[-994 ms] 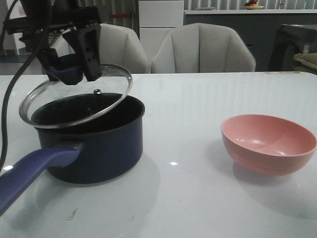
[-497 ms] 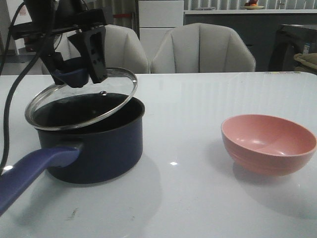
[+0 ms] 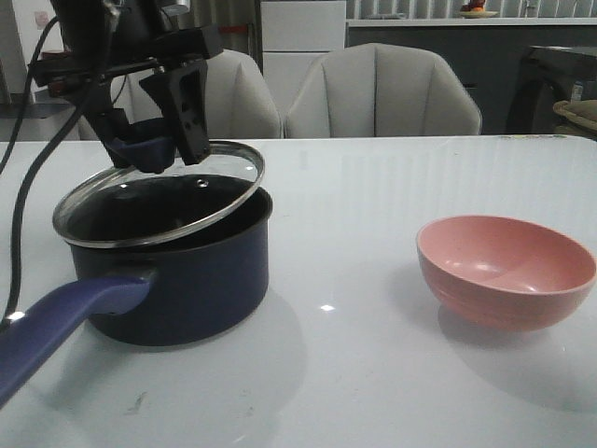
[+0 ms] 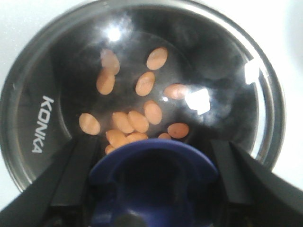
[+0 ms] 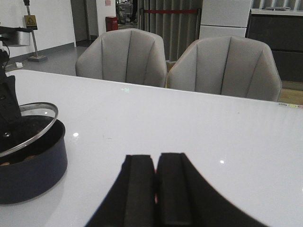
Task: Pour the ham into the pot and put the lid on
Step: 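Move the glass lid over the saucepan and lower it onto the rim, then open the left gripper and raise it off the lid knob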
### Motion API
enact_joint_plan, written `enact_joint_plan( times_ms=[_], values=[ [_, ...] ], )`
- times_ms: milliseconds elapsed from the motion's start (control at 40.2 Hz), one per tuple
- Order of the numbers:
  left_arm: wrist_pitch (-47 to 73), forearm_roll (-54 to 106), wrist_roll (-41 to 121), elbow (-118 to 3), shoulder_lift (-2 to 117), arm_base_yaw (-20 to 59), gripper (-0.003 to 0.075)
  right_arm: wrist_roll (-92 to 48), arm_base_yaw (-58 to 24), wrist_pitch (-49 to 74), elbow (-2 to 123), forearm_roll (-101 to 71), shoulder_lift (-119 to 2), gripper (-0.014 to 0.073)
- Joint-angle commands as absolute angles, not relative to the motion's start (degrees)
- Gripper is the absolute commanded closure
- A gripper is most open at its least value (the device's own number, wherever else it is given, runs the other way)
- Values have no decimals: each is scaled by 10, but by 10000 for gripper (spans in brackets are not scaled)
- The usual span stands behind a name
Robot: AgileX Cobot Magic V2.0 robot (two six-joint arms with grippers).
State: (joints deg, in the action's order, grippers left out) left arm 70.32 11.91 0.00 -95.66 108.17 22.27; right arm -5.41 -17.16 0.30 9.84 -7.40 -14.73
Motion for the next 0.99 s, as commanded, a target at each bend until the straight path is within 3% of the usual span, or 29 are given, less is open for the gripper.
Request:
enact_joint_plan(
  times_ms=[0,174,249,696,969],
  values=[
    [728,133,0,-974,1061,227,339,-62,-172,-39,114,-73,-151,445],
    [714,134,0,-974,1062,227,169,-62,-172,-39,114,-73,-151,445],
    [714,134,0,-974,1062,227,135,-62,-172,-39,114,-73,-151,445],
    [737,114,0,-1026,1012,227,134,-62,-172,-39,114,-73,-151,445],
    [679,58,0,-932,877,227,136,-62,-172,-39,114,-73,-151,445]
  ],
)
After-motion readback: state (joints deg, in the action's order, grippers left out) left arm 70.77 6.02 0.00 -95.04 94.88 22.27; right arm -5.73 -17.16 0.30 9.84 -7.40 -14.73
